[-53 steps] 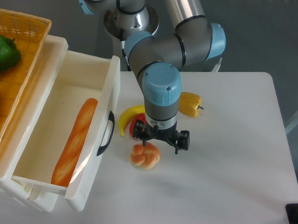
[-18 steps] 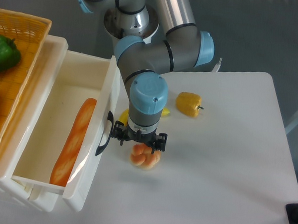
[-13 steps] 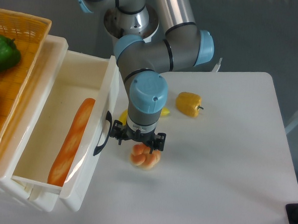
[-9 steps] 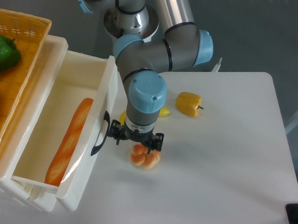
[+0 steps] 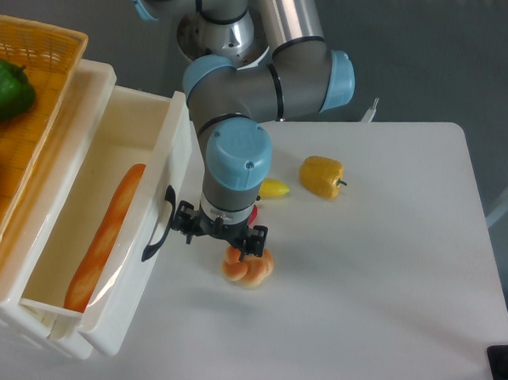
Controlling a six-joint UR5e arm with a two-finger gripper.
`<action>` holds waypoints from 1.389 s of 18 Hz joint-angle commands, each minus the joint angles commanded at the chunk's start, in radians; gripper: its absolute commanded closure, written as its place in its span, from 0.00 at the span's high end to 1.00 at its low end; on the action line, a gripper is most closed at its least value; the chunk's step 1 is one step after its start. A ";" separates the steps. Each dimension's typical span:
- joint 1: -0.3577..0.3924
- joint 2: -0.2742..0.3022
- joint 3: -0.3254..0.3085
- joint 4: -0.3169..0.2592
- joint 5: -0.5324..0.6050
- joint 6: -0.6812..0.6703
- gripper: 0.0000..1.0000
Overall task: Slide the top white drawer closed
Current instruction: 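Push the drawer front with the gripper into the storage unit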
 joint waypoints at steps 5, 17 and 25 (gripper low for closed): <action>-0.015 0.003 0.000 0.000 -0.002 -0.002 1.00; -0.063 0.003 0.000 0.002 0.002 -0.002 1.00; -0.078 0.005 0.000 0.002 -0.002 -0.003 1.00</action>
